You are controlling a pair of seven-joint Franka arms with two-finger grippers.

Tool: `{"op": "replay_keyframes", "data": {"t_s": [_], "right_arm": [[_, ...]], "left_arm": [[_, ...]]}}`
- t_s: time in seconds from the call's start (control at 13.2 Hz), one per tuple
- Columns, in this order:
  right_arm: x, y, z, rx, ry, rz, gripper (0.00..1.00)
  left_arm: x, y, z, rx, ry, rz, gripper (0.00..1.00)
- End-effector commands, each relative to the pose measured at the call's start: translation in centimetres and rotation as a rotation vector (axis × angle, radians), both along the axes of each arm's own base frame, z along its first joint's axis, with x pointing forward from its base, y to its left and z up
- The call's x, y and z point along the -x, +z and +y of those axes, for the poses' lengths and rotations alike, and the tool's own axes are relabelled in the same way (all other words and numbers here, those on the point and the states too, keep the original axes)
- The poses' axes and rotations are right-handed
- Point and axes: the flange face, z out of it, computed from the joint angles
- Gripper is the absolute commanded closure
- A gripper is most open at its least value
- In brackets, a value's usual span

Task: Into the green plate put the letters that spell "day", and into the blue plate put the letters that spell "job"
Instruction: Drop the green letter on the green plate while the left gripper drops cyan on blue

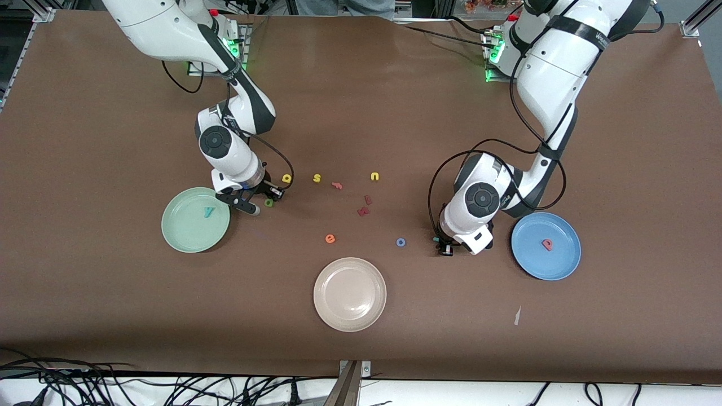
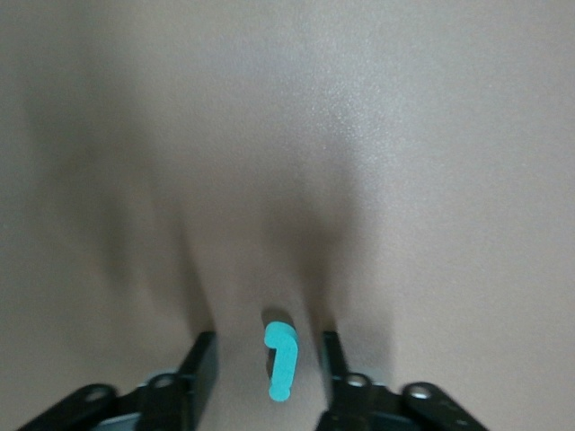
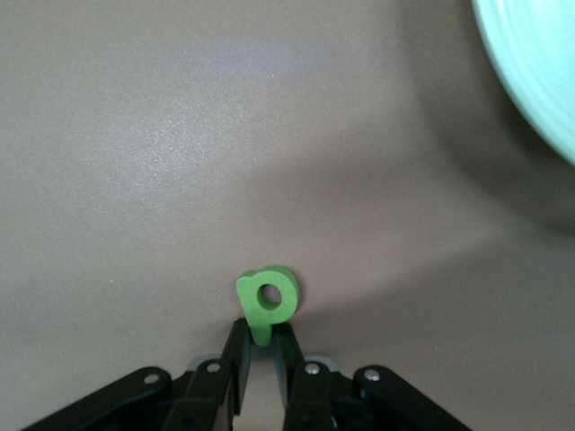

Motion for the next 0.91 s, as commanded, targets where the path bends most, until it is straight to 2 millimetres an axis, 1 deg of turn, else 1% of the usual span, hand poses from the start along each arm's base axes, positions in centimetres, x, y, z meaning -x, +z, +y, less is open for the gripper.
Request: {"op": "replay_keyframes", "data": {"t_s": [0.0,0.15,0.23,0.3,0.38,0.53,0.61,0.68,0.84], "right_arm": [[0.3,-0.5,-0.3,0.012,0.008,-0.007,0.86],[0.3,-0.5,-0.4,0.012,0.007,-0.007,0.88],[0.3,-0.4,-0.4,0.013,0.008,-0.009,0.94],[0.3,-0.4,-0.3,0.014,0.012,-0.01,0.94],[0.3,-0.5,-0.3,0.015,0.012,-0.009,0.95],[0.2,-0.1,-0.4,0.014,0.012,-0.013,0.95],[-0.1,0.5,-0.5,0.013,0.022,-0.024,0.95],[-0.6,1.5,-1.1,0.021,0.03,-0.032,0.96],[-1.9,4.1,-2.5,0.052,0.078,0.002,0.96]], "left_arm": [[0.9,-0.9,-0.2,-0.029,0.004,-0.01,0.61],[1.0,-1.4,-0.3,-0.029,0.003,-0.007,0.71],[1.1,-1.4,-0.5,-0.029,0.0,-0.007,0.77],[1.1,-1.5,-0.5,-0.03,-0.002,-0.007,0.79],[1.2,-2.1,-0.5,-0.041,-0.013,-0.006,0.84],[1.1,-2.3,-0.2,-0.054,-0.025,-0.011,0.95],[0.9,-2.2,0.1,-0.053,-0.024,-0.013,1.0],[0.5,-1.6,0.4,-0.055,-0.032,-0.019,1.0],[-1.0,0.7,1.8,-0.072,-0.067,-0.055,1.0]]}}
